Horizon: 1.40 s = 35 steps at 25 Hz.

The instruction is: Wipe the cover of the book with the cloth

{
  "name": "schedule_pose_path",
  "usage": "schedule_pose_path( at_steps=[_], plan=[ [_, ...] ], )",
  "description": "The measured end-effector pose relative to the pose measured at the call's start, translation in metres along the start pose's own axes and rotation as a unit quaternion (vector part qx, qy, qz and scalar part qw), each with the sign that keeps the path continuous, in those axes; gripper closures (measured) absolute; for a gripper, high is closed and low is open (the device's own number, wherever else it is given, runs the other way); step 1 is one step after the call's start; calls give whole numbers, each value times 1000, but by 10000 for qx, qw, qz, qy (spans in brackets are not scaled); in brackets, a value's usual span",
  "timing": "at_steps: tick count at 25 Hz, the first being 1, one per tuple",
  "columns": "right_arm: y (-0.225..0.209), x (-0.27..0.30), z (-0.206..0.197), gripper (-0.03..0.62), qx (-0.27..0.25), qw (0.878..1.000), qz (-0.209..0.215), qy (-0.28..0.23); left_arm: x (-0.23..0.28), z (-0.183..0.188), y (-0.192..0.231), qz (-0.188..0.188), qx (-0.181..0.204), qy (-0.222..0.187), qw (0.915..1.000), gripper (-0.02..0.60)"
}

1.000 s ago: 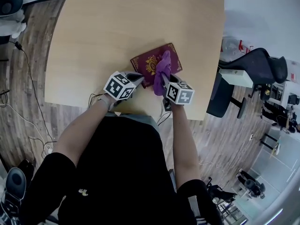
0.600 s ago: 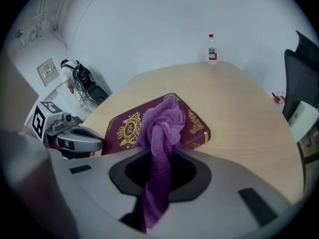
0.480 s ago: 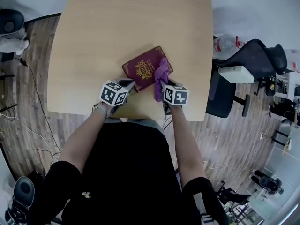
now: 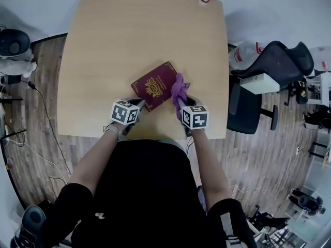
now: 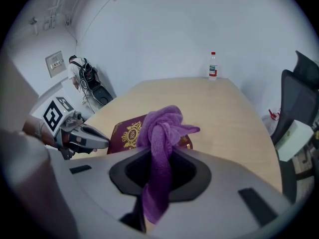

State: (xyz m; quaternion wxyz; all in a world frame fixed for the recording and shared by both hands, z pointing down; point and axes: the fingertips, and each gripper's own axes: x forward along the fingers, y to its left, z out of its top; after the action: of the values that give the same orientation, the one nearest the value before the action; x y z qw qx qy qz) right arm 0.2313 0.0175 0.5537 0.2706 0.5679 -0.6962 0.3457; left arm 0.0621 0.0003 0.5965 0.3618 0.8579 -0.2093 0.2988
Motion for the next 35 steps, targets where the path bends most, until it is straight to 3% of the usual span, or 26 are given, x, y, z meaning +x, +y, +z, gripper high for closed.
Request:
schedule_pose_path(
  at_steps=[7,16,25,35],
  plan=[
    [22,-36,31,507,68,9984,277,-486,-42,26,-3,106,-56,-454,9989,561],
    [61,-95,80,507,16,9899,647,-1259,-126,86,-30,86,137,-1539,9879,561],
    [104,-154,135,507,-260,9730,908,-2107,-196,140,-68,117,741,-2412,9676,561],
    [136,-194,185,505,-773,9519,969,-2803,-246,185,-108,81,1490,-3151,9373,561]
  ],
)
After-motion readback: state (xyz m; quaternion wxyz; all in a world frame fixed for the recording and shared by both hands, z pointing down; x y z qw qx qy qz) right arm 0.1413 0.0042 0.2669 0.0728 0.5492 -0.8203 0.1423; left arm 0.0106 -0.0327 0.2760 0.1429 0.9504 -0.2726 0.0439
